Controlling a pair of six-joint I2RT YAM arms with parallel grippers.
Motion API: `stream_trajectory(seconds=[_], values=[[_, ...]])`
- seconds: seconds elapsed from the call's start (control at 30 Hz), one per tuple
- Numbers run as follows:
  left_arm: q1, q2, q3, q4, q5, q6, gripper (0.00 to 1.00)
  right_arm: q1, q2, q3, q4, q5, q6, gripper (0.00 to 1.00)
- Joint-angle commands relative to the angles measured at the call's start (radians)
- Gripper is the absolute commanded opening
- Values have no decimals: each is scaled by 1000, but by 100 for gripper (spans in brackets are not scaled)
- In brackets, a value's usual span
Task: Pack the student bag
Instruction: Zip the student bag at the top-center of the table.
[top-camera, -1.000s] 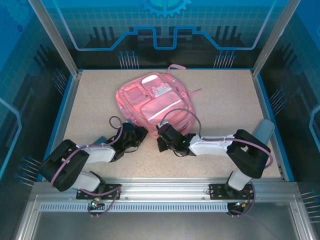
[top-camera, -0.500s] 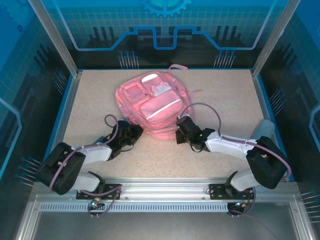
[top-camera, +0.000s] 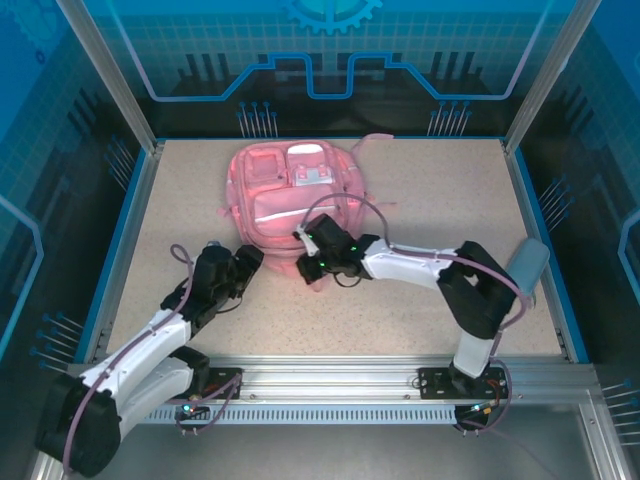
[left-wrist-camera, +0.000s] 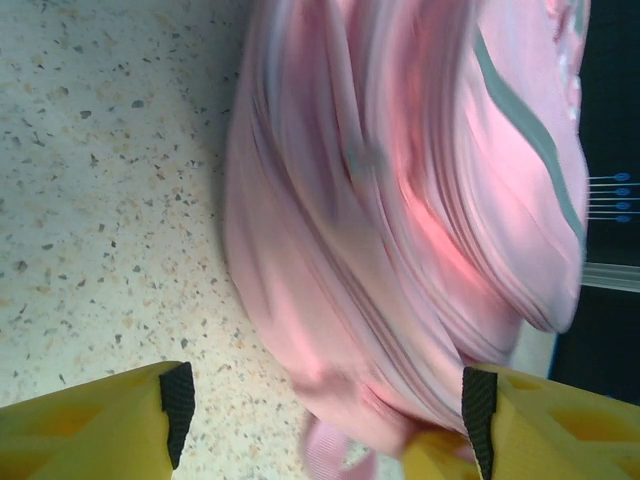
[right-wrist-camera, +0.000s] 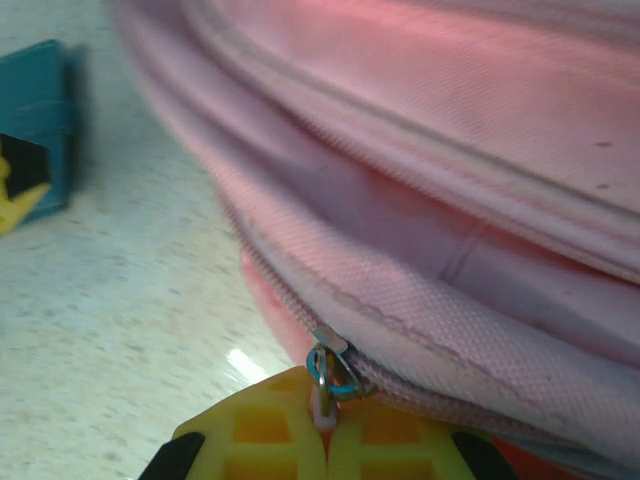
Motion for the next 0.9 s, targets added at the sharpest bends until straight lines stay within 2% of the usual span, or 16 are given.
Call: stream_trajectory(seconds=[0.0, 0.17, 0.43, 0.6, 0.67, 0.73, 0.87], values=[[12, -42, -18, -67, 6, -60, 74, 45, 62, 114, 48, -89, -29, 0], [12, -10, -34, 21, 11, -85, 73, 73, 97, 151, 72, -117, -4, 0], [16, 145, -27, 199, -14, -121, 68, 110, 70, 108, 78, -136, -20, 0], [15, 210, -19, 248, -34, -133, 65, 120, 51, 78, 68, -152, -31, 0], [15, 225, -15, 251, -41, -126, 58, 121, 36, 59, 62, -143, -32, 0], [15, 237, -13, 250, -46, -114, 45, 120, 11, 36, 47, -113, -31, 0], [15, 250, -14, 242, -64, -84, 25, 116, -59, -30, -1, -2, -28, 0]])
